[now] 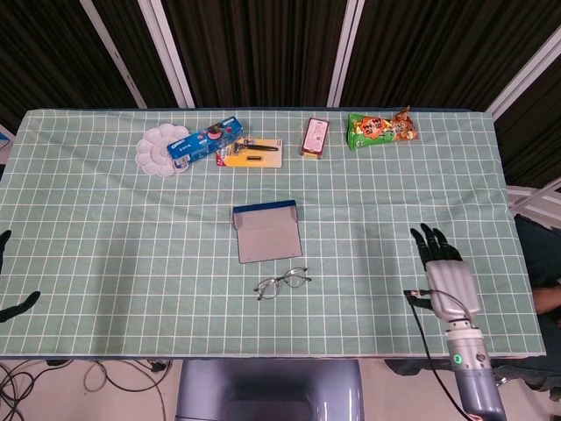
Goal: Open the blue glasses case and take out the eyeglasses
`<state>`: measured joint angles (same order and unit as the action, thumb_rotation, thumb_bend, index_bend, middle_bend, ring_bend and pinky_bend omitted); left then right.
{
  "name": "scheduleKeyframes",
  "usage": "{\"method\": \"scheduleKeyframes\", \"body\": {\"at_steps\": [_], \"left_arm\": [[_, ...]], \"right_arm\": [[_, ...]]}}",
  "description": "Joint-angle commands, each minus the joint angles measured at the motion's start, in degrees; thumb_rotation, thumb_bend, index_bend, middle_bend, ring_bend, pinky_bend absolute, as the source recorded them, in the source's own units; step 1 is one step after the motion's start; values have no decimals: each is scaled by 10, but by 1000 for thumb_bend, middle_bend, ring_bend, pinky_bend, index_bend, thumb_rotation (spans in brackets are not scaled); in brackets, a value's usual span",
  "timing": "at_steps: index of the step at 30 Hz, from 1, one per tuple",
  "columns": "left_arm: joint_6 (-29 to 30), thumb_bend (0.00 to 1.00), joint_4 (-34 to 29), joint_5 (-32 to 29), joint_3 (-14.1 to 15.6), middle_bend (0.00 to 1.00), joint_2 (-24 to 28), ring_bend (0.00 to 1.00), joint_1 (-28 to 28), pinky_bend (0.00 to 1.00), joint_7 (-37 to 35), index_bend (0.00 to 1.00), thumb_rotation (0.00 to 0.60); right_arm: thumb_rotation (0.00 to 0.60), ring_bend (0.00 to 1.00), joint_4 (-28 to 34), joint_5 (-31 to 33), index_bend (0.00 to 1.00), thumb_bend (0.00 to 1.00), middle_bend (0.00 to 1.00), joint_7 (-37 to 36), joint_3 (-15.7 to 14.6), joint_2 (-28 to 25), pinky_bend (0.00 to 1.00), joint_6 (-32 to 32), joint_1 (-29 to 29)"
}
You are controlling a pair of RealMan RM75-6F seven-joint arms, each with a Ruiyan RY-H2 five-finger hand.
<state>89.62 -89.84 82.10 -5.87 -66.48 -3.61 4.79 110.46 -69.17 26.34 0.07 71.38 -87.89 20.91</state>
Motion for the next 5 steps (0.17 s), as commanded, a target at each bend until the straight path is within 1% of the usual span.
{"method": "scheduleKeyframes", "body": {"at_steps": [1,5], "left_arm": [[3,8,1,4,1,0,0,0,1,0,0,0,600],[4,8,1,5,2,0,0,0,2,0,0,0,600]], "right_arm": [[600,0,-30,-36,0,110,0,-53,-28,-23,241,-32,-45],[600,0,-58,-55,0,110,0,-86,-35,-30,240,-41,-67]]}}
